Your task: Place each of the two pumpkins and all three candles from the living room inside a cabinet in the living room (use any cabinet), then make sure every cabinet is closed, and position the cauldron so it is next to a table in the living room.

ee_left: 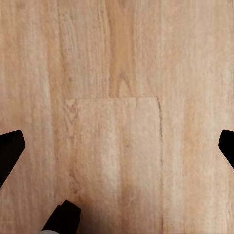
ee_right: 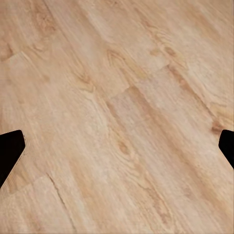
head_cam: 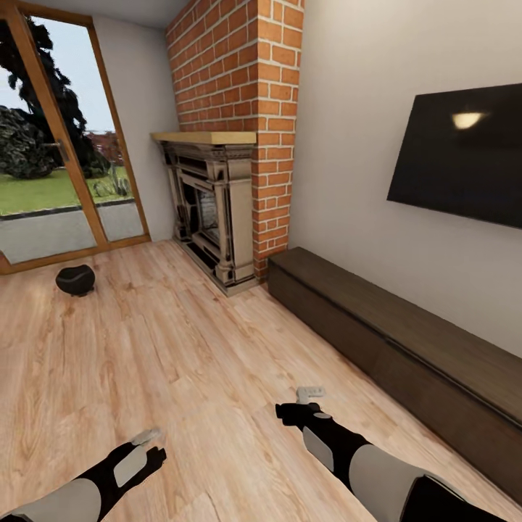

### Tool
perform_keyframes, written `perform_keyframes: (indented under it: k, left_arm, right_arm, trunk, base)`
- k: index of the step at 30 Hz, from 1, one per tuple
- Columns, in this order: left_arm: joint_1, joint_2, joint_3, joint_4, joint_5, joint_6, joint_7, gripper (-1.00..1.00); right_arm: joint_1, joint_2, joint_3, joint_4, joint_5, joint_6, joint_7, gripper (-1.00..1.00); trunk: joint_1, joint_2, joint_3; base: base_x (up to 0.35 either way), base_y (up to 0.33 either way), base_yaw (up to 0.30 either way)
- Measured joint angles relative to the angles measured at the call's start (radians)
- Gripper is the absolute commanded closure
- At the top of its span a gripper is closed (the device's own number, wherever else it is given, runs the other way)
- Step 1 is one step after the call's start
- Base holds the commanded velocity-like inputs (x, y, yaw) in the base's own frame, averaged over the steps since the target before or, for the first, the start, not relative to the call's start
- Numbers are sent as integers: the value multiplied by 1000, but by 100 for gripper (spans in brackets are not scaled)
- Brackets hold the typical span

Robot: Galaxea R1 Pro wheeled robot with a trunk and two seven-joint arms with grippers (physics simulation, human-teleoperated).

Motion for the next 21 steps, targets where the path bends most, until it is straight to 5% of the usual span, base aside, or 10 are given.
perform_keyframes:
  k: [21]
  left_arm:
    - [0,0,0,0,0,-1,0,-100]
  right_arm:
    - [2,1,2,3,0,0,0,-100]
  trunk:
    - [0,0,0]
  base:
    - [276,196,264]
